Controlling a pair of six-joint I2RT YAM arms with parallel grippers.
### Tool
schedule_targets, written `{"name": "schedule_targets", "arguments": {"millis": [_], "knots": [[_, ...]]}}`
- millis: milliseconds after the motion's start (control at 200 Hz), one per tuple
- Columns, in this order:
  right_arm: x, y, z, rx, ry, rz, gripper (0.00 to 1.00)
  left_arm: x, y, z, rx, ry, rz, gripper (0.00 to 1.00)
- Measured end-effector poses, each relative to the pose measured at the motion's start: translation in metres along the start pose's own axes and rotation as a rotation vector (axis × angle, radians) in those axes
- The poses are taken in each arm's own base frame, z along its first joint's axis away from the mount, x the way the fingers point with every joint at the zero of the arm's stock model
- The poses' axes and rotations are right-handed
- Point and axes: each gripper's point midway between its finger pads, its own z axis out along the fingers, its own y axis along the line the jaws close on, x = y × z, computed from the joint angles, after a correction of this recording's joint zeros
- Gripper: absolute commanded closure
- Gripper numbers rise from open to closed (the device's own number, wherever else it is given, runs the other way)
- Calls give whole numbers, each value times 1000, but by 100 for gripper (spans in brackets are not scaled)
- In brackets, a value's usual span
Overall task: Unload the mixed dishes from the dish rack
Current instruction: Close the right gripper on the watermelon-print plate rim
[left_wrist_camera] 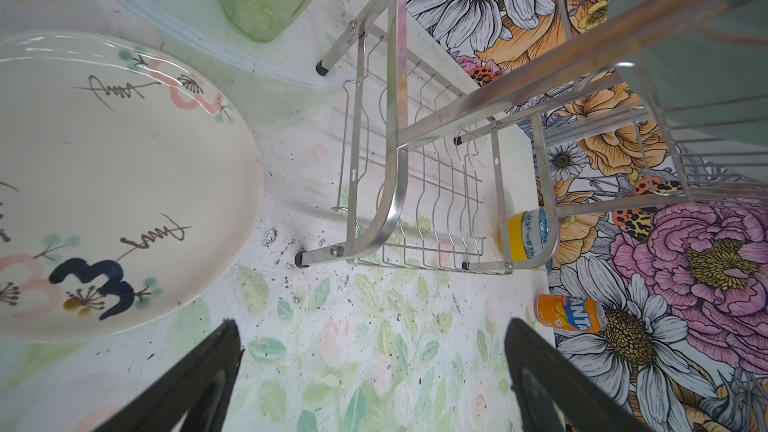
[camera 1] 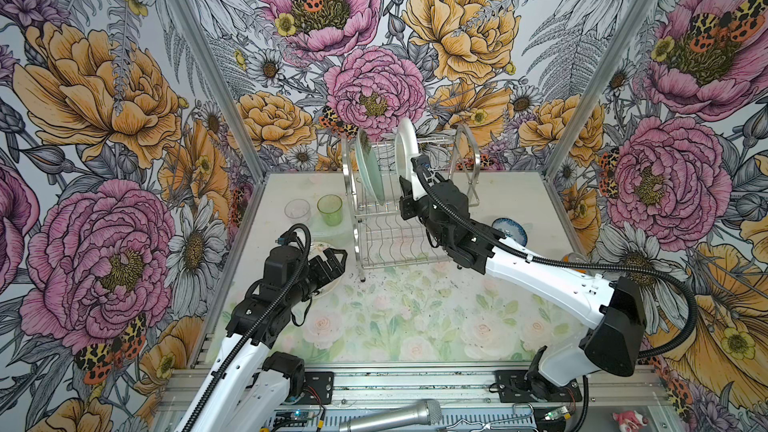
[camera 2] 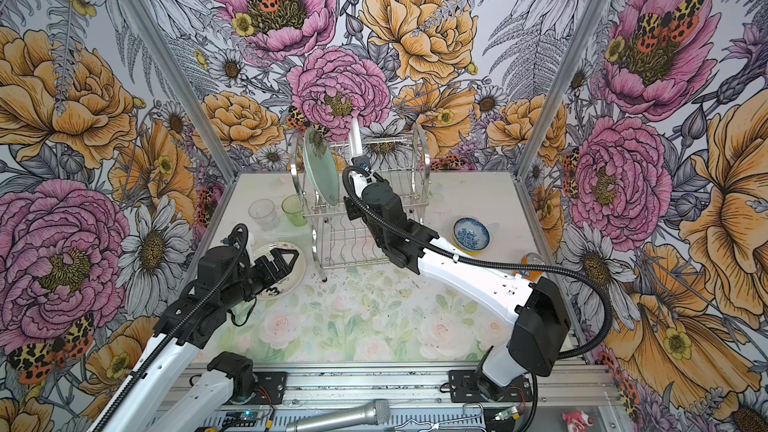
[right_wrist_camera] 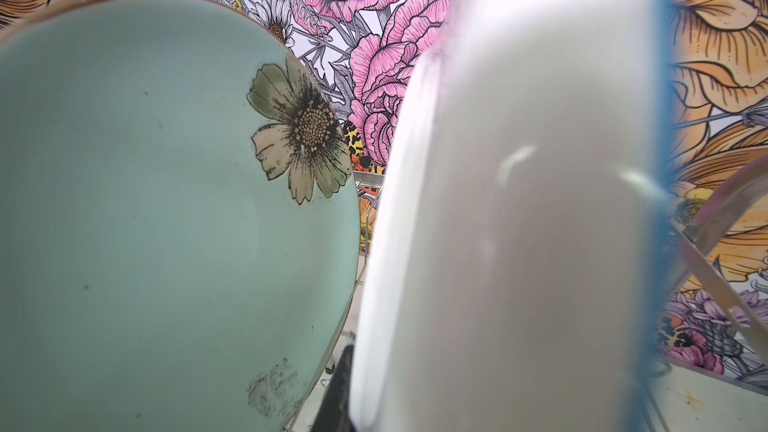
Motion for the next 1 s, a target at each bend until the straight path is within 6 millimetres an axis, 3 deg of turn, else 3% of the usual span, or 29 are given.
{"name": "schedule_targets", "arguments": {"millis": [701, 996], "knots": [[-4, 2, -1, -14, -15, -43, 100, 4, 4, 2, -8, 10, -1, 1], [-14, 10, -2, -55, -46, -58, 100, 4, 5, 4, -14, 16, -2, 1]]}}
